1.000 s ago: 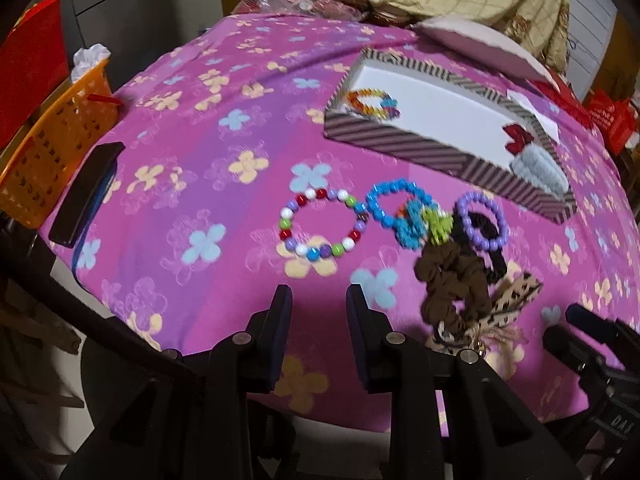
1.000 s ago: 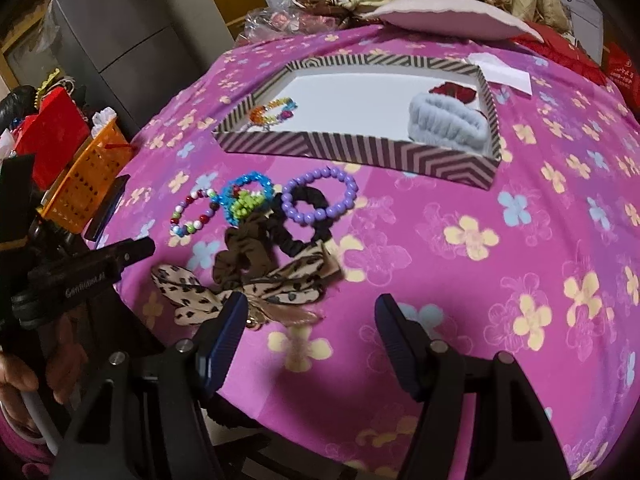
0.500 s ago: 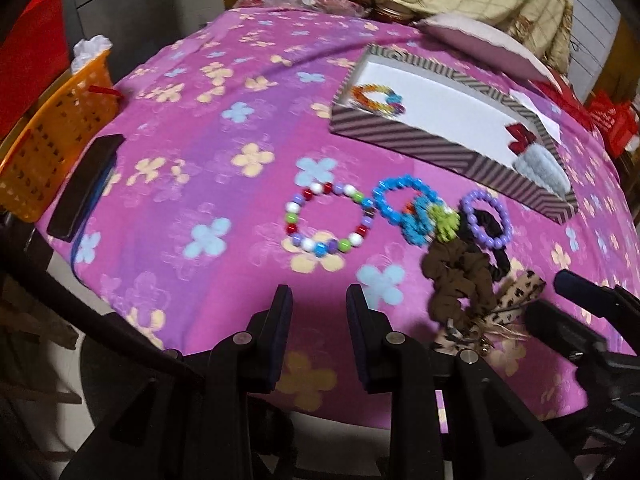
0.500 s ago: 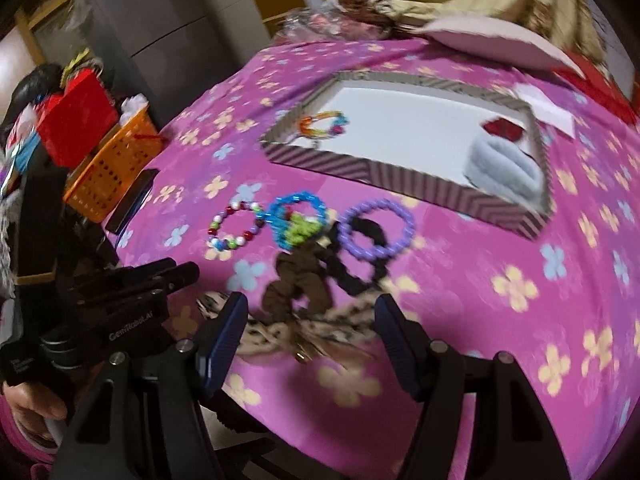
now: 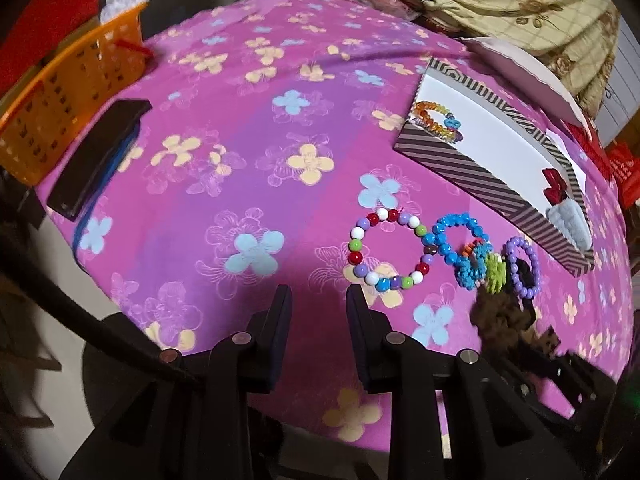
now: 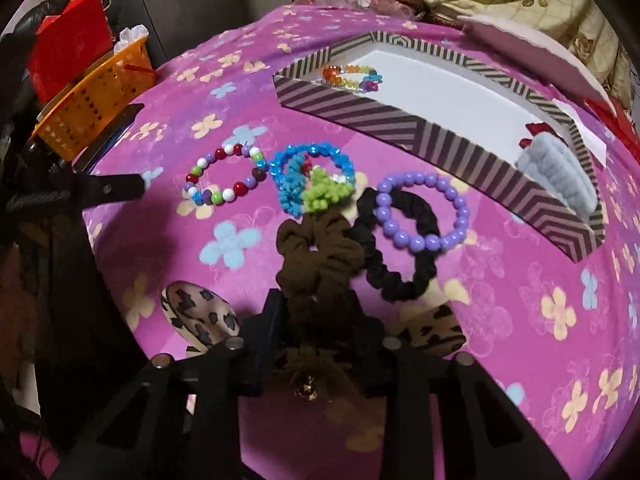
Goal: Organize jewelry
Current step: 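Grasp the brown scrunchie with the right tool, then grasp the rainbow coil bracelet with the left tool while the right tool lifts the brown scrunchie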
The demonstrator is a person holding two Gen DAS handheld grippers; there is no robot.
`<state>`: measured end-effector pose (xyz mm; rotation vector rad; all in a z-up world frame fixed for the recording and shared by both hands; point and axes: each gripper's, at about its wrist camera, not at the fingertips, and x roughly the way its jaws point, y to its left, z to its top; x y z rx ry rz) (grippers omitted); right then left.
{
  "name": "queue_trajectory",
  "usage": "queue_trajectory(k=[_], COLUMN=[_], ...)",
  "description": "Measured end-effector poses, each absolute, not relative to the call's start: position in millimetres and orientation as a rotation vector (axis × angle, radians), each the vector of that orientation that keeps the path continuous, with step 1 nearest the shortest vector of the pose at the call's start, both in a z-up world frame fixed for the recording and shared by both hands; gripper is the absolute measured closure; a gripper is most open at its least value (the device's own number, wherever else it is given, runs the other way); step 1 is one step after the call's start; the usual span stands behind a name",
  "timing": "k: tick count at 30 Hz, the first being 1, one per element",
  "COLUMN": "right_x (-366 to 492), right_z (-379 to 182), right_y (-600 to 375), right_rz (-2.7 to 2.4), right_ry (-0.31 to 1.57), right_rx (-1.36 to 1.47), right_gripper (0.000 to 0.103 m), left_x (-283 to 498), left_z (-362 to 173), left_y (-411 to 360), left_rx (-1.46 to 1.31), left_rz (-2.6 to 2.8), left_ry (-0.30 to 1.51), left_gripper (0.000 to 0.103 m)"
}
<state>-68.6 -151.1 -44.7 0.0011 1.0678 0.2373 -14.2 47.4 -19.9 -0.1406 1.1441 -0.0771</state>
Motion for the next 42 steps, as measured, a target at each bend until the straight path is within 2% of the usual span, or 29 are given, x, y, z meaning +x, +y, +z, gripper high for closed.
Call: queue_trajectory(k=[11, 17, 22, 26, 28, 29, 31, 42], right_x=[-99.2, -100.0, -97.5, -97.5, -98.4, -98.9, -99.7, -101.8], right_z=[-45.6, -46.7, -46.3, -46.6, -47.4, -47.6, -47.5, -25.3], right_y=[-219.0, -224.0, -223.0, -223.5, -225.5, -225.7, -225.1, -235.5], right_rz=[0.157, 0.166, 0.170, 0.170, 0.169, 0.170, 0.168, 0.176], right_ry=[1.081, 1.075, 1.074, 1.062, 1.045, 1.040, 1.038, 0.990], right_rx=[0.109, 0.126, 0.129, 0.135, 0.158, 0.159, 0.153, 0.169], right_gripper=[0.076, 0.075, 0.075, 0.075, 0.074, 0.075, 0.076, 0.079], left_x=[4.6, 10.0, 16.5, 21.8, 21.0, 20.1, 19.3, 25.6], left_z=[-12.0, -18.2, -26.4, -31.2, -32.0, -31.2, -26.9, 2.6], left_y=[1.1, -45.6, -58.4, -68.0, -71.6, -73.4, -72.9, -55.0], left_rx=[-0.138, -0.006, 0.002, 0.027, 0.043, 0.050, 0.042, -0.047], left_rz=[-0.185, -0.313, -0.332, -0.348, -0.367, -0.374, -0.397, -0.447], left_ry=[1.139, 1.153, 1.158, 1.150, 1.133, 1.123, 1.111, 1.116], left_gripper=[0.058, 0.058, 0.052, 0.053, 0.067, 0.068, 0.077, 0.077])
